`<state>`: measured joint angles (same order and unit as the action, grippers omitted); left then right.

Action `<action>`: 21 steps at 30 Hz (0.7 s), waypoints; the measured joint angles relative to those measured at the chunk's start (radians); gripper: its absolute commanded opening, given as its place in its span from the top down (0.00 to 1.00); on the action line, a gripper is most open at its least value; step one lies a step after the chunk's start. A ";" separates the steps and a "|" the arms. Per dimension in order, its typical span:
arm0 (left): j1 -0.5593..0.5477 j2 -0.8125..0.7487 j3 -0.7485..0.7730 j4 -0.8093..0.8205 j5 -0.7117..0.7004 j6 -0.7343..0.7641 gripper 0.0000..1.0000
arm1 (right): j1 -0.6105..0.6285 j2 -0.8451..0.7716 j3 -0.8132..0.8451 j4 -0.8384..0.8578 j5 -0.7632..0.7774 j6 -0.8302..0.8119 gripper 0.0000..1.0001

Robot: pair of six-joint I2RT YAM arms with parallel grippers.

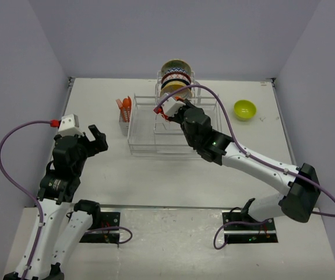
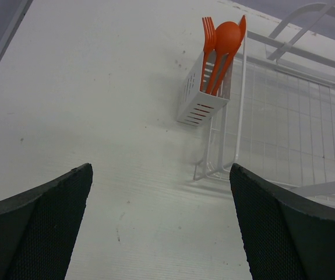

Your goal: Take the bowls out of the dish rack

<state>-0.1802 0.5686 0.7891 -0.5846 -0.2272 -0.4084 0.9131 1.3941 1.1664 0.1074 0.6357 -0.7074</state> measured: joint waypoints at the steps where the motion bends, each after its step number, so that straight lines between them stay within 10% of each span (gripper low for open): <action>1: 0.000 0.000 0.000 0.000 0.000 0.000 0.00 | -0.001 -0.001 -0.005 0.013 0.001 -0.002 0.87; 21: 0.000 0.000 0.000 0.000 0.011 0.000 0.00 | -0.001 -0.040 -0.111 0.190 0.005 -0.042 1.00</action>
<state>-0.1802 0.5690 0.7887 -0.5846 -0.2157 -0.4084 0.9123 1.3544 1.0550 0.2974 0.6407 -0.7494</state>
